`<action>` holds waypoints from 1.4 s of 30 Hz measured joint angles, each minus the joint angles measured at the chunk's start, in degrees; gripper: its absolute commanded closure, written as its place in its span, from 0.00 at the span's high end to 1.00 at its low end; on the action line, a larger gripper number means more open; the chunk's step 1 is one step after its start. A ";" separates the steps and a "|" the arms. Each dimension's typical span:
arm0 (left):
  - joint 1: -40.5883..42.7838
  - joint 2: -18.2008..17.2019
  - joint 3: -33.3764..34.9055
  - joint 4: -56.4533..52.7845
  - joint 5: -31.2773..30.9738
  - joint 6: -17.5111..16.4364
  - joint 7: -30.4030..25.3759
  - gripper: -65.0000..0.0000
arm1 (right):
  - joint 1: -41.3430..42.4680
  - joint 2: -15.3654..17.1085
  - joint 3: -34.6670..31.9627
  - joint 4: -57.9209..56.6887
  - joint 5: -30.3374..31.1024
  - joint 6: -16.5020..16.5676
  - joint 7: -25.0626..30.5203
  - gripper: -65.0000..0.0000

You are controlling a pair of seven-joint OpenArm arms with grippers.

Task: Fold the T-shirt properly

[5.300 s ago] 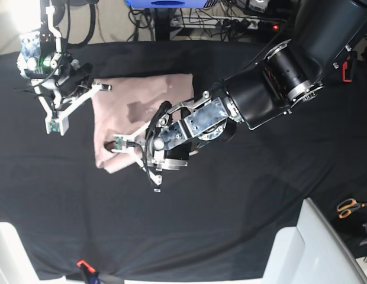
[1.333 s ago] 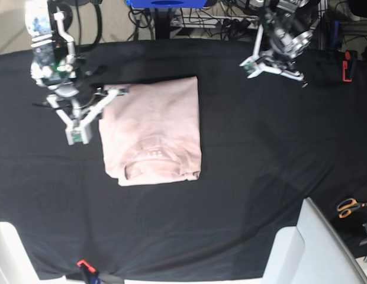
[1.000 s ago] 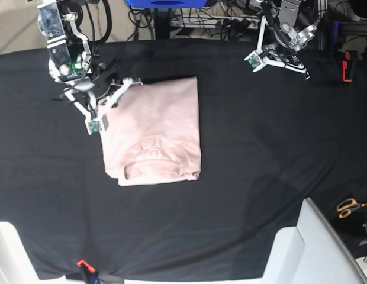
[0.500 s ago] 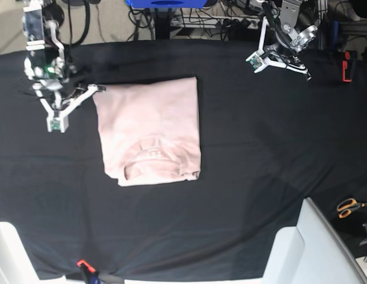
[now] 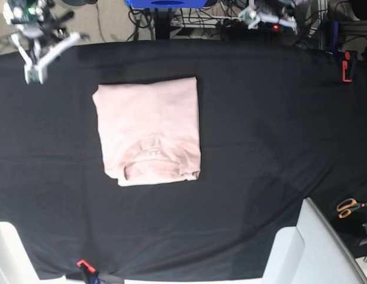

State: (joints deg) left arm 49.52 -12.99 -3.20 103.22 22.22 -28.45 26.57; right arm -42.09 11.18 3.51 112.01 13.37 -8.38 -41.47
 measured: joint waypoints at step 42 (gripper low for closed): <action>-45.29 6.97 21.31 -100.61 -19.74 24.15 -47.67 0.00 | 33.24 -8.94 -27.78 -107.14 -0.04 -1.51 66.75 0.01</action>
State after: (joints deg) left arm 4.23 -6.02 18.11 2.61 2.48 -4.29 -21.10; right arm -8.84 2.24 -24.27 4.86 13.32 -9.89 25.28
